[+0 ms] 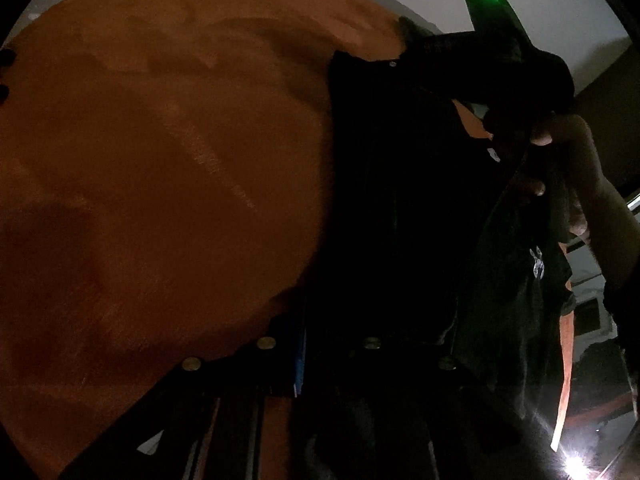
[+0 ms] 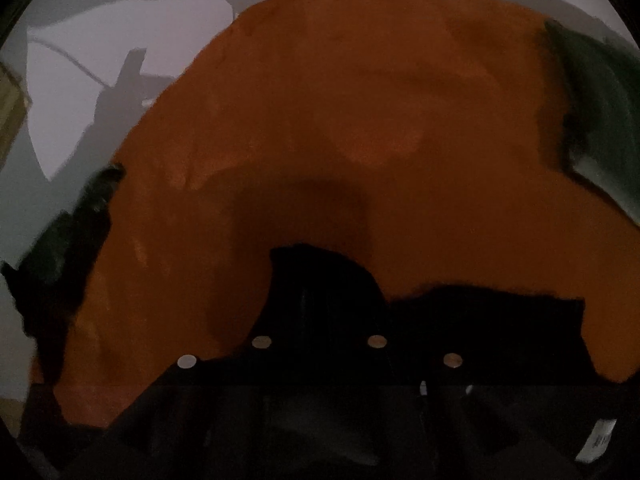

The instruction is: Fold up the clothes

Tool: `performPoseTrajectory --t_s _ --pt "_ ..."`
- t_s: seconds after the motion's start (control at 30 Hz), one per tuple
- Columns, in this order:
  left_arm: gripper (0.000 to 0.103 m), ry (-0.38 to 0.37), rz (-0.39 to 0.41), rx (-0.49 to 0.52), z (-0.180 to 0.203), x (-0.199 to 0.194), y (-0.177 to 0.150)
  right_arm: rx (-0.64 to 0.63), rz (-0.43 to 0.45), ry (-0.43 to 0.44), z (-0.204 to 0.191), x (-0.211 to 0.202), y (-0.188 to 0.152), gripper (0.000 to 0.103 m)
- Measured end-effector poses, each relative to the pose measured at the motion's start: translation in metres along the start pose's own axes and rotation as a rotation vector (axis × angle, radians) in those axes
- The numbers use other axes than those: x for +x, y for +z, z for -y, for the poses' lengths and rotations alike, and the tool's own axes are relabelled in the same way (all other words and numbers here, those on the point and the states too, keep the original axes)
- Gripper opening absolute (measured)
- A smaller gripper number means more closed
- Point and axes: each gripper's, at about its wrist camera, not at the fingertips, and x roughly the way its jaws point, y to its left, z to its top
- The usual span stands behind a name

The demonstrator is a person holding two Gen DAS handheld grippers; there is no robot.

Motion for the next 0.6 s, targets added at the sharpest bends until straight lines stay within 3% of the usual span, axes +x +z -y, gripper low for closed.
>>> performPoseTrajectory --t_s 0.1,0.2,0.3,0.47,0.6 --pt "0.015 -0.036 0.0 -0.019 0.0 -0.013 -0.004 0.006 0.075 0.013 0.003 -0.04 -0.02 0.013" --pt "0.015 -0.056 -0.02 -0.017 -0.002 -0.021 -0.009 -0.017 0.116 0.039 -0.002 -0.089 -0.07 0.013" --pt "0.015 -0.053 -0.037 -0.031 -0.015 -0.03 -0.016 0.003 0.071 0.088 -0.006 -0.111 -0.121 0.013" --pt "0.015 -0.118 -0.106 -0.11 -0.032 -0.052 -0.048 0.071 0.016 0.205 -0.007 -0.15 -0.215 0.013" --pt "0.018 -0.137 -0.178 -0.079 -0.03 -0.083 -0.097 0.146 0.026 0.12 0.018 -0.199 -0.292 0.013"
